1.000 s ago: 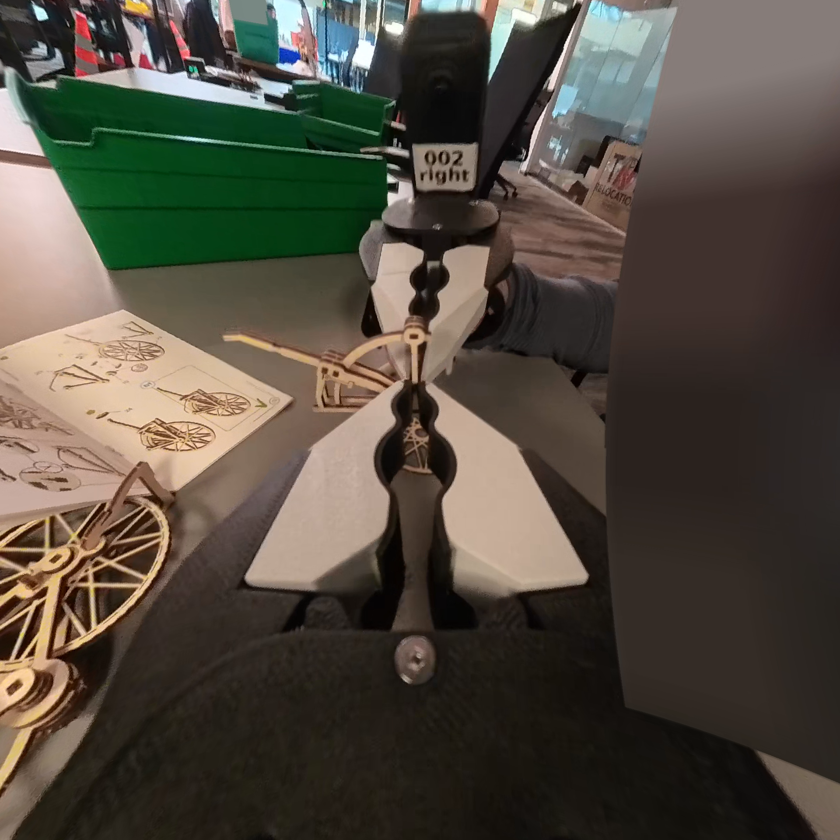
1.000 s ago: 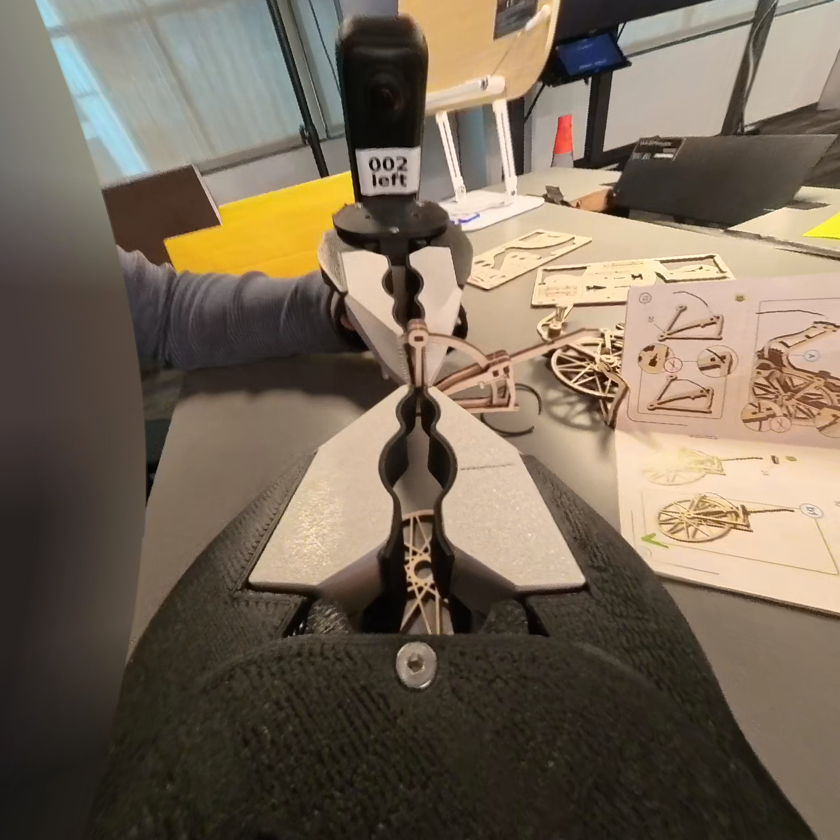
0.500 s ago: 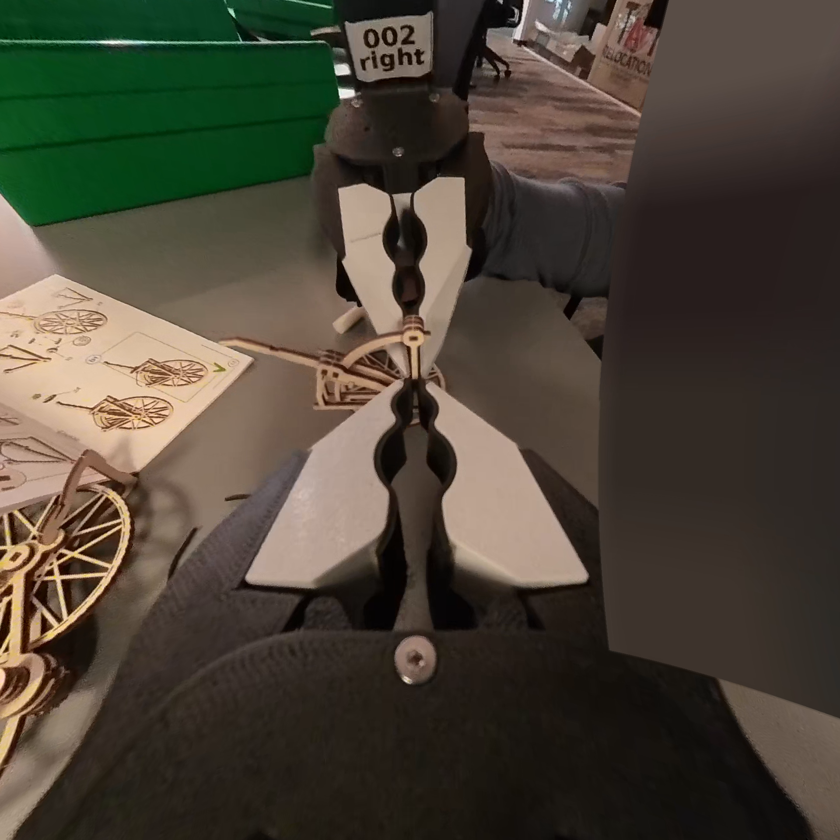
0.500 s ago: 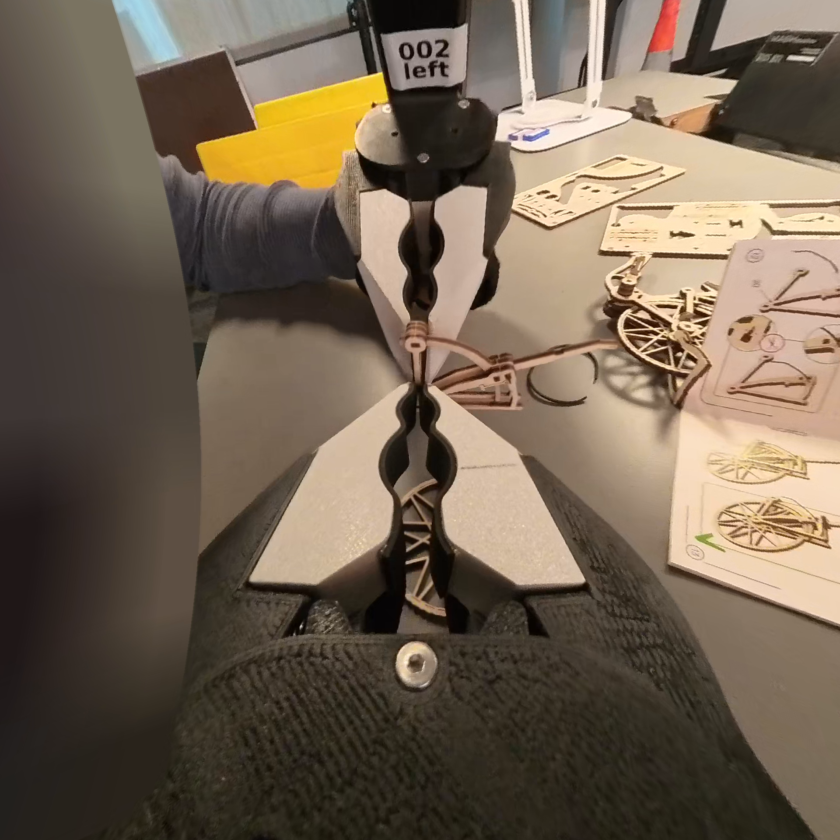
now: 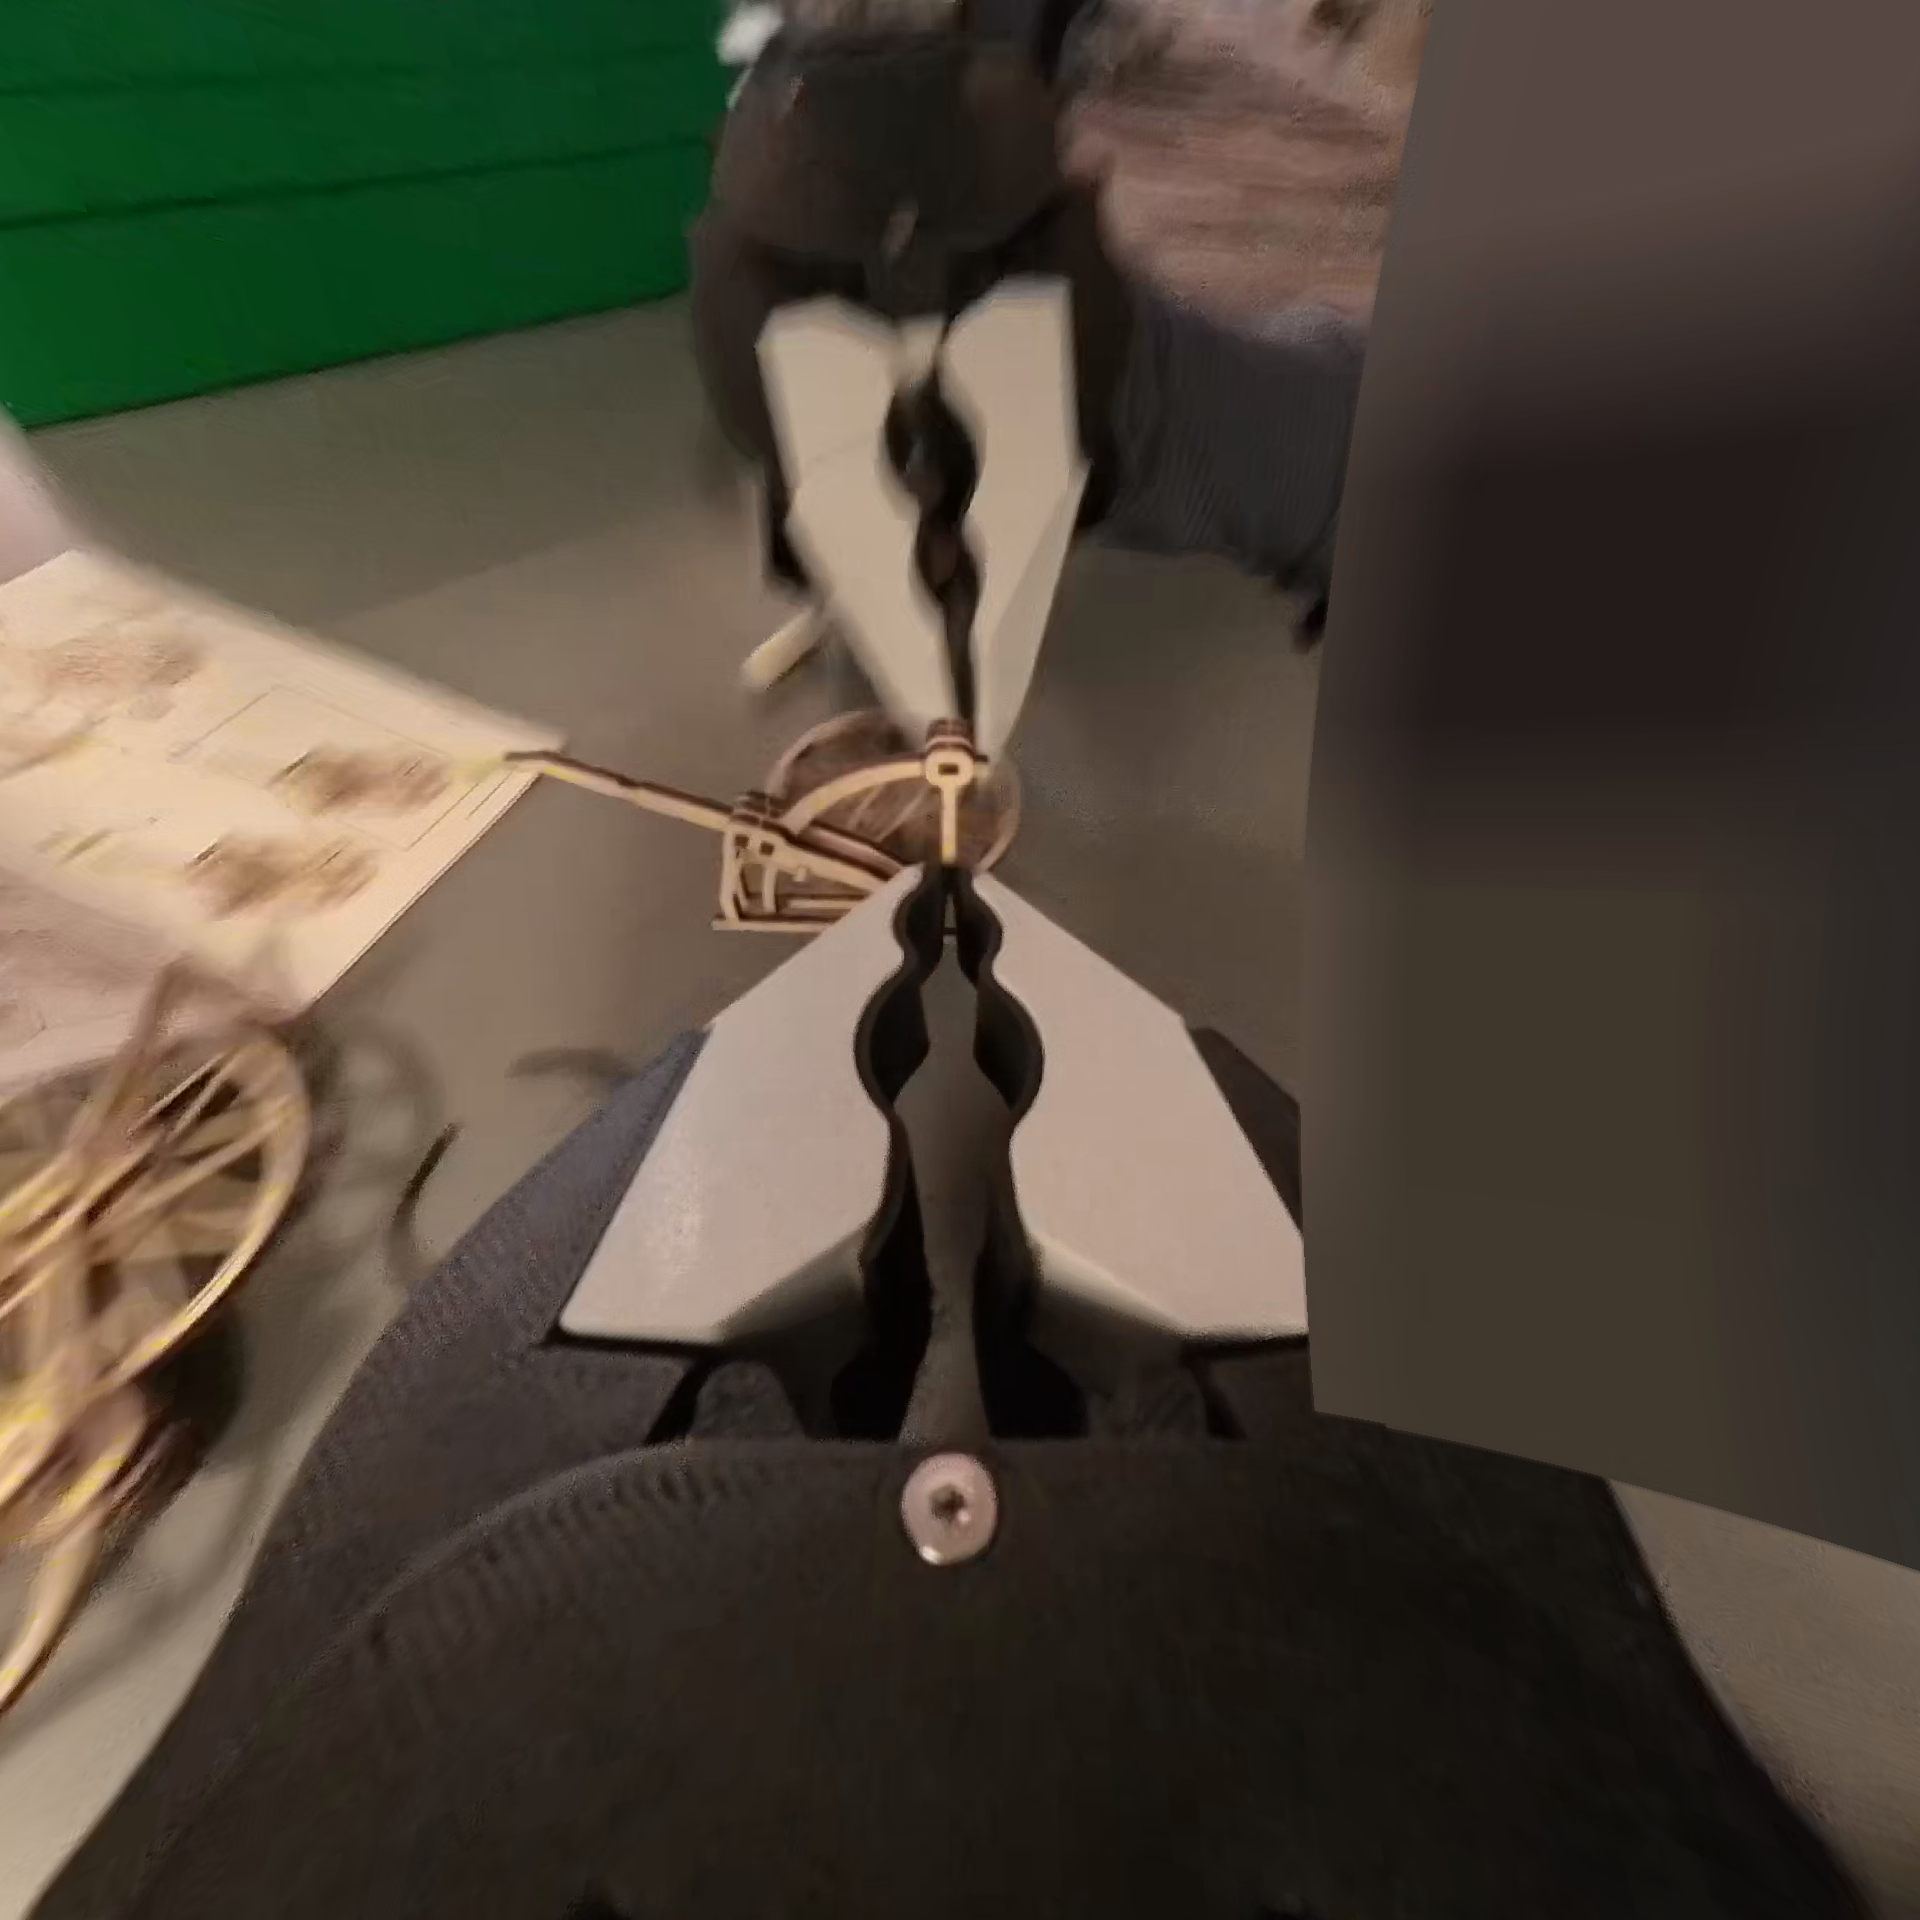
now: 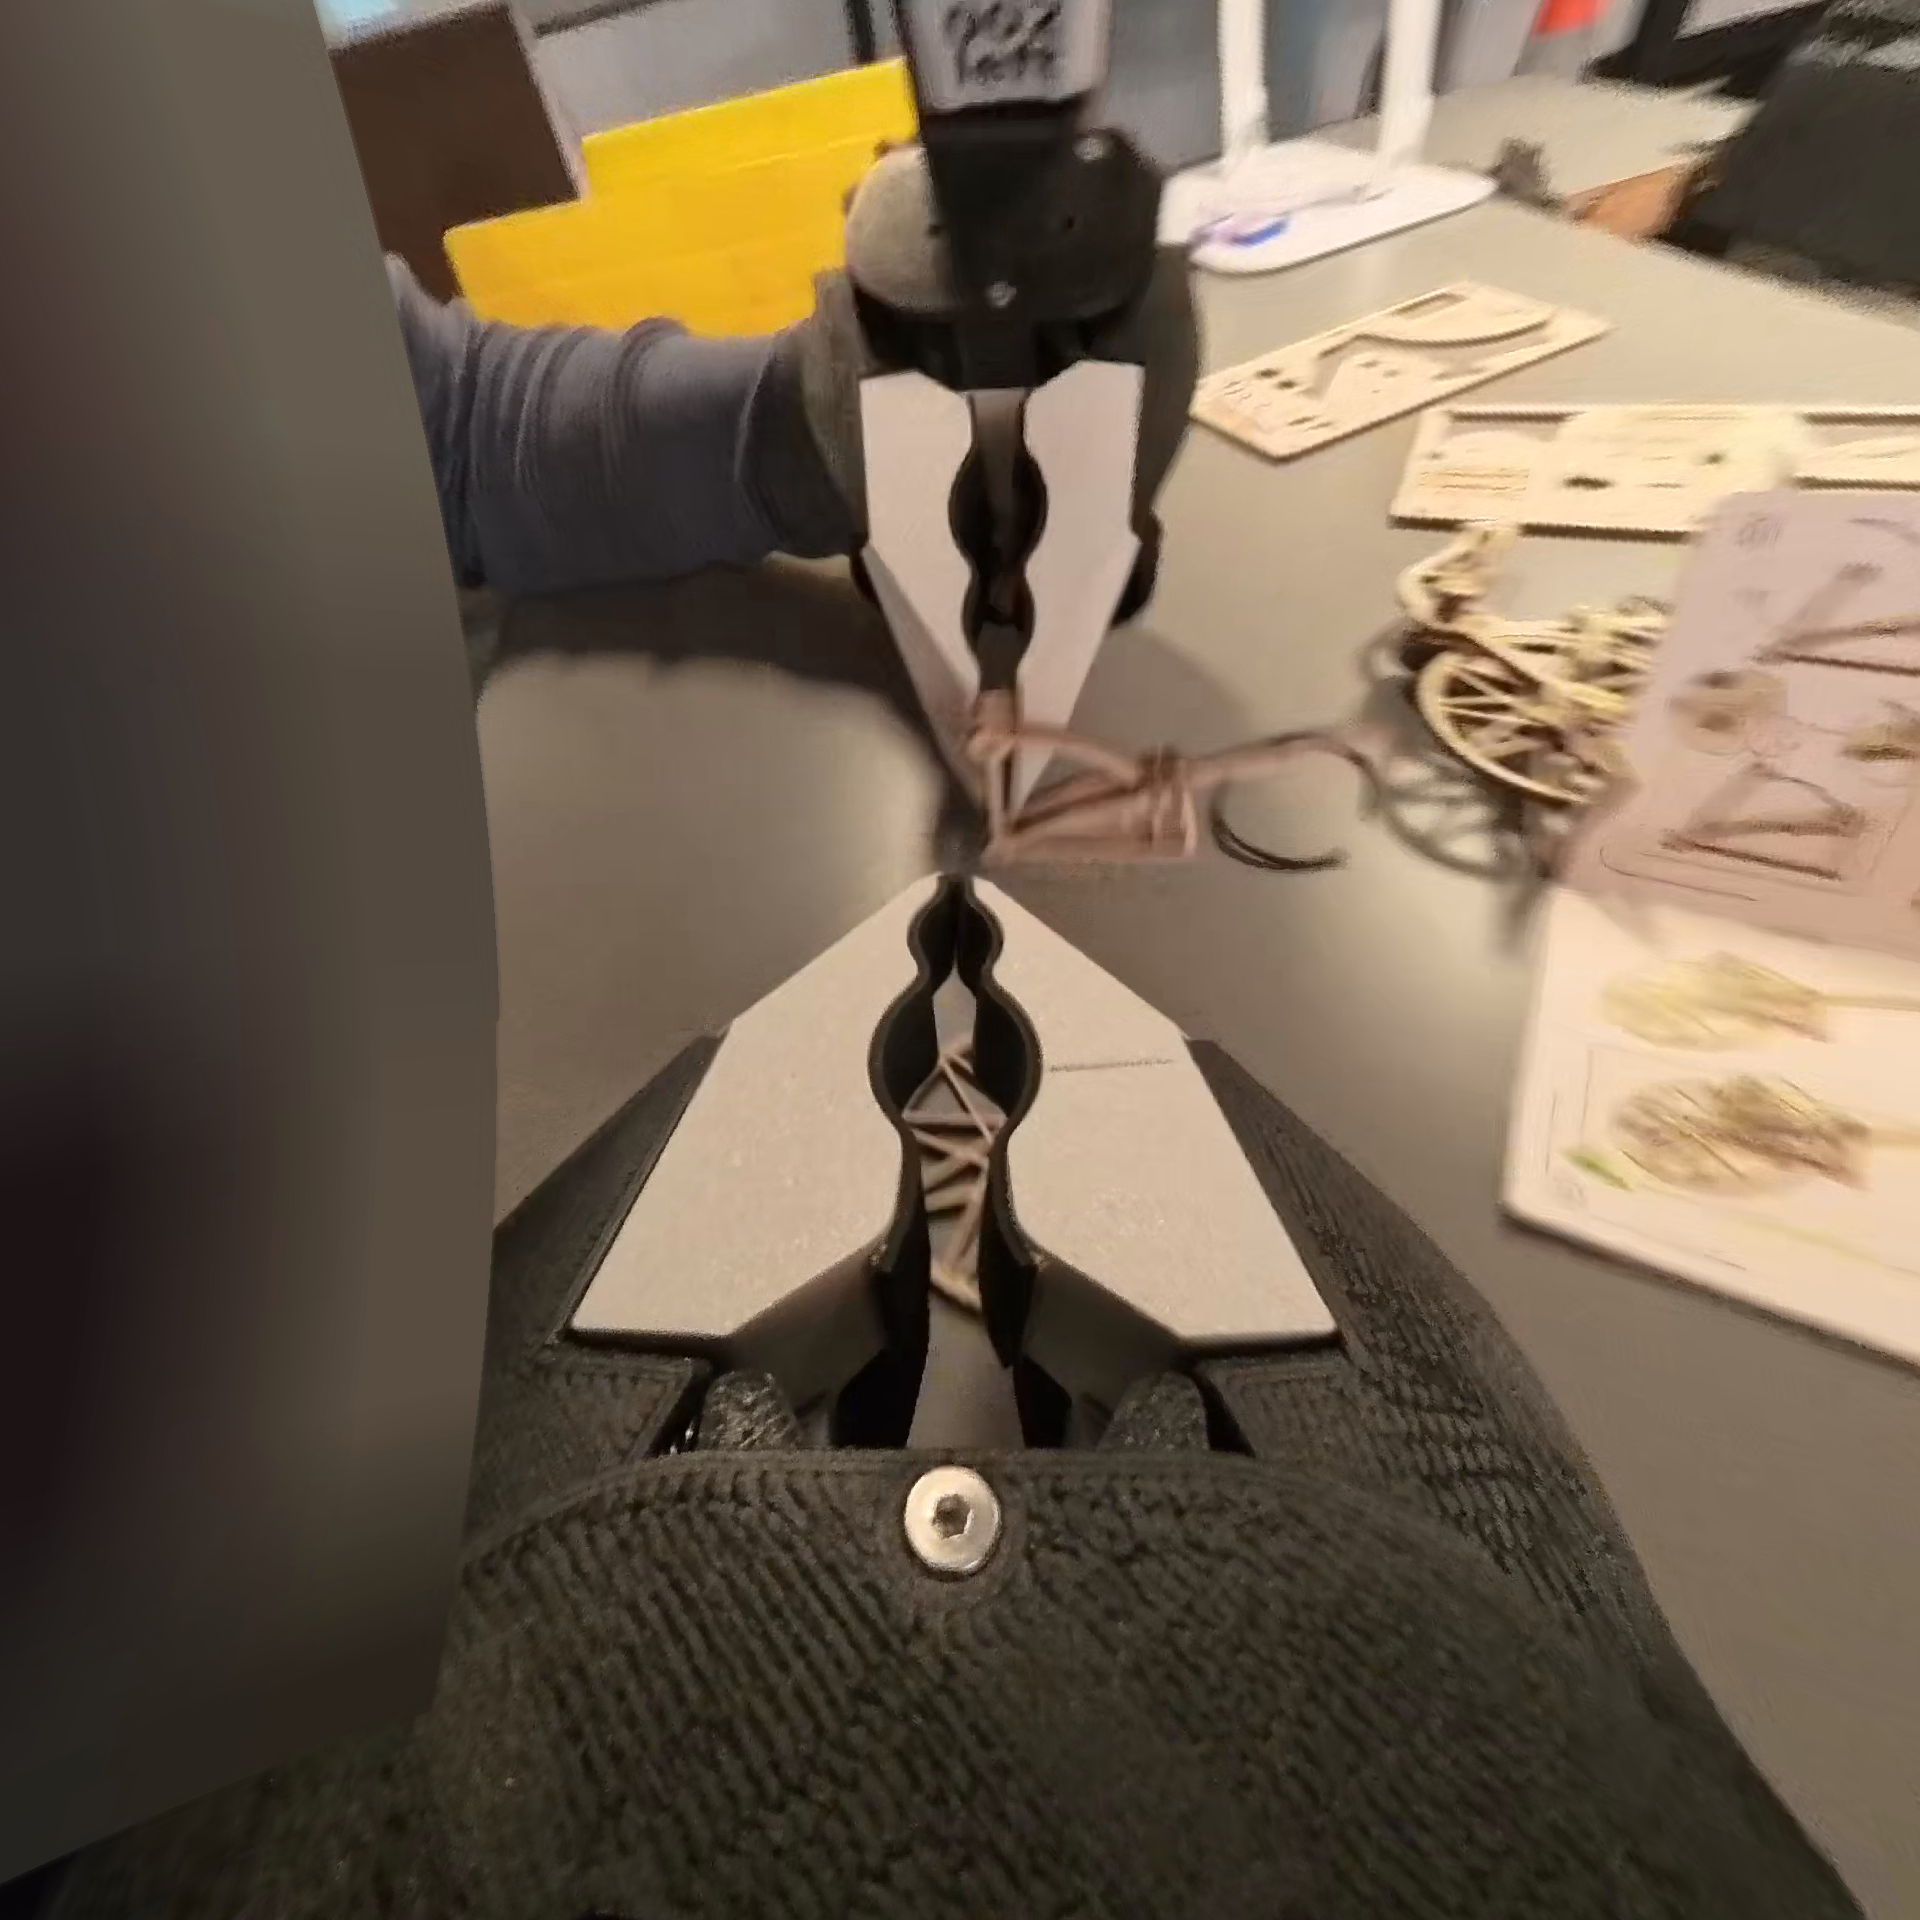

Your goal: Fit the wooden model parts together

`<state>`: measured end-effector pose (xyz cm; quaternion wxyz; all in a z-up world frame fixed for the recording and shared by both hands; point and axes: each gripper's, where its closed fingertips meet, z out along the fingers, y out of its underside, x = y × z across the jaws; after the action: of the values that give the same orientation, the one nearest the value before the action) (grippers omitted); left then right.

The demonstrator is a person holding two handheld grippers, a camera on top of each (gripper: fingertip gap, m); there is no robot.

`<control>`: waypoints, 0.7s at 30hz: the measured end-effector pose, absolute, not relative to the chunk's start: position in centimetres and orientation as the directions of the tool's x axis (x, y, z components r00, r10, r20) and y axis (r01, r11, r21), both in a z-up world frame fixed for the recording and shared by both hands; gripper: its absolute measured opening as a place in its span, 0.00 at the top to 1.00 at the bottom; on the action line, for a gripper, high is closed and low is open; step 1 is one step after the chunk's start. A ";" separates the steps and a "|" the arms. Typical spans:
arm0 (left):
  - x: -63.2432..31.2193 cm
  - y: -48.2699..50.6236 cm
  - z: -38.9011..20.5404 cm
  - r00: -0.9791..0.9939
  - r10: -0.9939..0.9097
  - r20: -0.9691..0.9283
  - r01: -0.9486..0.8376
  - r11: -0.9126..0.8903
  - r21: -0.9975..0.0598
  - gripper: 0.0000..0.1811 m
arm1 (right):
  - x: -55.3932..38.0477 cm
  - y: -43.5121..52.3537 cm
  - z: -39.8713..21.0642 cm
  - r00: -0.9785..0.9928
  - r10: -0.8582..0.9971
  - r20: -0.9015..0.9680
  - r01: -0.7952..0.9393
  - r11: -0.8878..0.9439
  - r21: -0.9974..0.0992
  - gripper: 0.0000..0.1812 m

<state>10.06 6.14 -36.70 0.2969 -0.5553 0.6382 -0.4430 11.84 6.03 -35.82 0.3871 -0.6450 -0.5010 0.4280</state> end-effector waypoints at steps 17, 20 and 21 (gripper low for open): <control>10.8 7.7 -33.2 -0.143 -0.971 0.192 -0.238 -0.154 -0.959 1.00 | 10.1 8.0 -33.0 0.234 0.966 -0.112 0.130 -0.145 -0.981 0.95; 10.8 7.6 -33.1 -0.144 -0.969 0.201 -0.233 -0.164 -0.958 1.00 | 10.2 8.2 -33.1 0.242 0.965 -0.106 0.133 -0.141 -0.981 0.98; 10.8 7.7 -33.2 -0.142 -0.969 0.202 -0.232 -0.166 -0.958 1.00 | 10.2 8.2 -33.2 0.247 0.964 -0.097 0.136 -0.134 -0.982 0.98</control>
<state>10.81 7.65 -33.20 0.3503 -0.5535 0.5424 -0.5261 10.18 8.22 -33.17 0.4870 -0.6214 -0.4426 0.4252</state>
